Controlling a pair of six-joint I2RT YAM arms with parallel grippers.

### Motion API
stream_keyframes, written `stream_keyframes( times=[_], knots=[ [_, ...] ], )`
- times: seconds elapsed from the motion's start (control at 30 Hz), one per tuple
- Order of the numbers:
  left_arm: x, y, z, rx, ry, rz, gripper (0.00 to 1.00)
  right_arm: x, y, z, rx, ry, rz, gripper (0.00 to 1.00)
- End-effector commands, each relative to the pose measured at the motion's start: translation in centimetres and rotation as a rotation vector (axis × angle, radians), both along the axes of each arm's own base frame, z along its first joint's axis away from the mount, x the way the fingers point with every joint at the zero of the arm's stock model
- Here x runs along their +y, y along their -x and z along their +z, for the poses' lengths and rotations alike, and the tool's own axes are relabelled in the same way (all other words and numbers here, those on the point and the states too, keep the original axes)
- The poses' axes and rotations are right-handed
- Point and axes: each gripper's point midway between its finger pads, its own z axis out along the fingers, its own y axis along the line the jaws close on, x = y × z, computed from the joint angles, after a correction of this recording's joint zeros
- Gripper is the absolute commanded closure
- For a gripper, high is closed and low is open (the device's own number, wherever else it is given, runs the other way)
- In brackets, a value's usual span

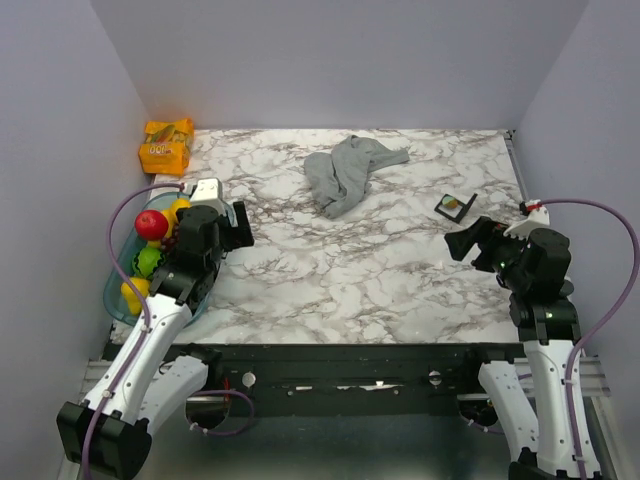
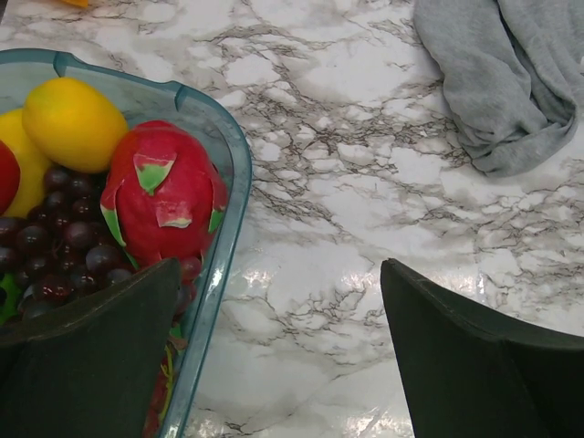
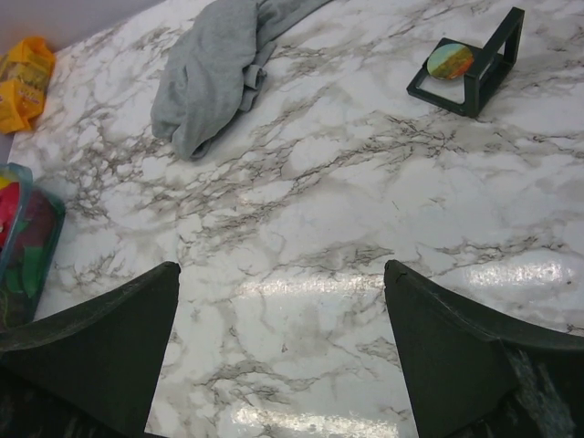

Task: Pin the brooch onto the clothing

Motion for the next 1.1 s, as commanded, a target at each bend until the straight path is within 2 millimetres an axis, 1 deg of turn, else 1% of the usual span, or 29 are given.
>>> stream_keyframes(
  times=[0.0, 0.07, 0.13, 0.17, 0.23, 0.27, 0.33, 0.37, 0.43, 0.47, 0.5, 0.57, 0.6, 0.63, 0.67, 0.7, 0.73, 0.77, 0.83, 0.87, 0.9, 0.93, 0.97, 1.0, 1.03, 1.07],
  knots=[
    [0.7, 0.4, 3.0, -0.079, 0.039, 0.050, 0.01, 0.0, 0.1, 0.6, -0.008, 0.016, 0.008, 0.00],
    [0.5, 0.9, 3.4, -0.088, 0.060, 0.040, 0.01, -0.5, 0.0, 0.6, -0.016, 0.044, -0.013, 0.00],
    [0.5, 1.4, 2.9, -0.083, 0.069, 0.038, 0.01, -0.8, -0.2, 0.8, -0.030, 0.067, -0.015, 0.00],
    [0.6, 1.8, 3.2, -0.095, 0.077, 0.034, 0.01, -0.8, -0.5, 1.0, -0.036, 0.069, -0.016, 0.02],
    [0.3, 2.1, 3.2, -0.096, 0.076, 0.011, 0.01, -0.3, -0.7, 1.1, -0.039, 0.057, 0.015, 0.06],
    [0.3, 2.3, 3.5, -0.110, 0.076, 0.002, 0.01, 0.1, -1.3, 1.1, -0.053, 0.045, 0.031, 0.09],
    [0.1, 2.5, 3.6, -0.121, 0.074, -0.022, 0.01, 0.9, -1.7, 1.1, -0.058, 0.031, 0.045, 0.09],
    [0.0, 2.7, 4.1, -0.142, 0.079, -0.032, 0.01, 1.5, -2.2, 1.2, -0.067, 0.027, 0.054, 0.09],
    [-0.3, 2.8, 4.0, -0.150, 0.077, -0.052, 0.01, 3.5, -3.2, 0.3, -0.041, 0.060, 0.079, 0.09],
    [-0.5, 2.8, 3.9, -0.148, 0.081, -0.067, 0.01, 4.5, -3.8, 0.5, -0.047, 0.076, 0.095, 0.09],
    [-0.6, 2.7, 3.7, -0.142, 0.079, -0.070, 0.01, 6.2, -4.8, -0.4, -0.008, 0.120, 0.108, 0.08],
    [-0.7, 2.6, 3.0, -0.112, 0.069, -0.075, 0.01, 8.0, -5.5, -1.0, 0.036, 0.159, 0.131, 0.08],
    [-0.8, 2.5, 3.2, -0.112, 0.070, -0.078, 0.01, 9.5, -5.7, -1.6, 0.057, 0.171, 0.158, 0.08],
    [-0.9, 2.5, 3.2, -0.103, 0.069, -0.080, 0.01, 10.4, -6.4, -2.7, 0.091, 0.176, 0.167, 0.08],
    [-1.0, 2.4, 2.8, -0.089, 0.067, -0.086, 0.01, 11.5, -7.1, -2.4, 0.071, 0.142, 0.176, 0.08],
    [-1.2, 2.4, 2.8, -0.086, 0.070, -0.096, 0.01, 12.6, -7.3, -2.5, 0.067, 0.116, 0.211, 0.08],
    [-1.2, 2.5, 2.6, -0.081, 0.070, -0.099, 0.01, 13.3, -7.8, -2.4, 0.061, 0.096, 0.223, 0.08],
    [-1.2, 2.5, 2.5, -0.083, 0.073, -0.095, 0.01, 14.4, -9.1, -1.9, 0.056, 0.073, 0.227, 0.06],
    [-1.1, 2.5, 2.2, -0.080, 0.069, -0.091, 0.01, 15.8, -10.6, -1.5, 0.065, 0.078, 0.262, 0.04],
    [-1.2, 2.3, 2.0, -0.074, 0.068, -0.092, 0.01, 17.0, -12.6, -0.2, 0.066, 0.099, 0.282, 0.03],
    [-1.2, 2.3, 1.9, -0.068, 0.065, -0.093, 0.01, 17.5, -13.7, -0.4, 0.088, 0.110, 0.289, 0.03],
    [-1.4, 2.2, 2.1, -0.067, 0.070, -0.102, 0.01, 18.0, -14.8, 0.2, 0.092, 0.109, 0.290, 0.03],
    [-1.6, 2.1, 1.8, -0.048, 0.068, -0.112, 0.01, 18.4, -15.5, 0.1, 0.110, 0.112, 0.297, 0.03],
    [-1.7, 2.1, 1.8, -0.046, 0.070, -0.116, 0.01, 18.9, -17.8, 0.0, 0.118, 0.110, 0.285, 0.03],
    [-1.9, 2.1, 1.7, -0.042, 0.072, -0.126, 0.01, 19.7, -18.4, -0.1, 0.133, 0.084, 0.320, 0.03],
    [-1.9, 2.1, 1.7, -0.042, 0.073, -0.128, 0.01, 20.0, -19.1, -1.0, 0.176, 0.071, 0.320, 0.03]
  ],
)
